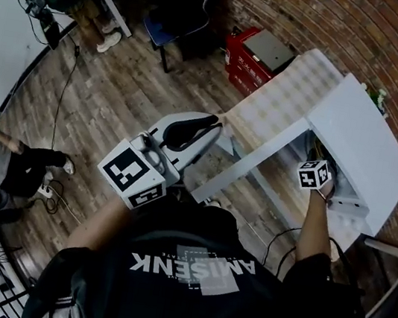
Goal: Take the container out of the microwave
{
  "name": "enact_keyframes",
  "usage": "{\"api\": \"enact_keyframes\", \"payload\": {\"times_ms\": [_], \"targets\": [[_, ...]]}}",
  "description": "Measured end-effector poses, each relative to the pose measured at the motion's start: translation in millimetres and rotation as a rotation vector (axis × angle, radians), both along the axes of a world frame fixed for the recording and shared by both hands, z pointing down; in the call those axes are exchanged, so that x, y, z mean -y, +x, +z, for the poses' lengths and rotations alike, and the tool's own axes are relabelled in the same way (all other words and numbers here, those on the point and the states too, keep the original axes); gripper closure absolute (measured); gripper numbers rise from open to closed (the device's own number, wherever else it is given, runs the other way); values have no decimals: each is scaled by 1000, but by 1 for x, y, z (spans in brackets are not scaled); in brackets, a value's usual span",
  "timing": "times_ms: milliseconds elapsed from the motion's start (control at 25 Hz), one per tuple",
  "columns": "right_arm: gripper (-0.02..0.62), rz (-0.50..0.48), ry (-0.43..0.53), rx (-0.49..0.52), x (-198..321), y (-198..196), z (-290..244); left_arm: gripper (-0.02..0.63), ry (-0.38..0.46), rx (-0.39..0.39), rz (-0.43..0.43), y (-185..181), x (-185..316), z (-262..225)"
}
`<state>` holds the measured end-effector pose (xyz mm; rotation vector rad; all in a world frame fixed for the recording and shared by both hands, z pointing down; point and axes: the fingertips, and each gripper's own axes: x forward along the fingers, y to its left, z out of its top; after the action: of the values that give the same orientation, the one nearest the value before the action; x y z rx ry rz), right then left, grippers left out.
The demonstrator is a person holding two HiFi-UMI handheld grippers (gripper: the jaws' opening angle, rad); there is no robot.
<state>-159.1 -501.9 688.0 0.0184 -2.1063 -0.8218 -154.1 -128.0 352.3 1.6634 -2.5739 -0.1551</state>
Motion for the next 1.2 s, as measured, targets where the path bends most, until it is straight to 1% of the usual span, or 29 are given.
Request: {"api": "enact_keyframes", "payload": {"times_ms": [80,160,280,440,640,880,1080,1200], "targets": [[466,-1,-9,-6,-3,-1,1,555,-4,0,-8,-2,-2,0],[511,-4,-7,-14,-3,3,2,555,-9,-5,-8,-2,-2,3],[514,-16,0,-16,-6,1,2,555,-1,-15,-20,-7,-7,3],[535,-10,-49,-5,-16,6,-1,555,-14,0,-8,-5,-8,3],[543,9,-86,-10,-21,11,-4,555,-14,-7,14,-6,-10,2],[543,49,-139,11,-29,24,-14,555,-10,-19,46,-10,-9,3],[545,33,-144,12,-45,30,-21,555,5,-29,58,-18,-6,4],[543,30,-157,1,-58,40,-25,555,11,-36,88,-21,-2,4]]}}
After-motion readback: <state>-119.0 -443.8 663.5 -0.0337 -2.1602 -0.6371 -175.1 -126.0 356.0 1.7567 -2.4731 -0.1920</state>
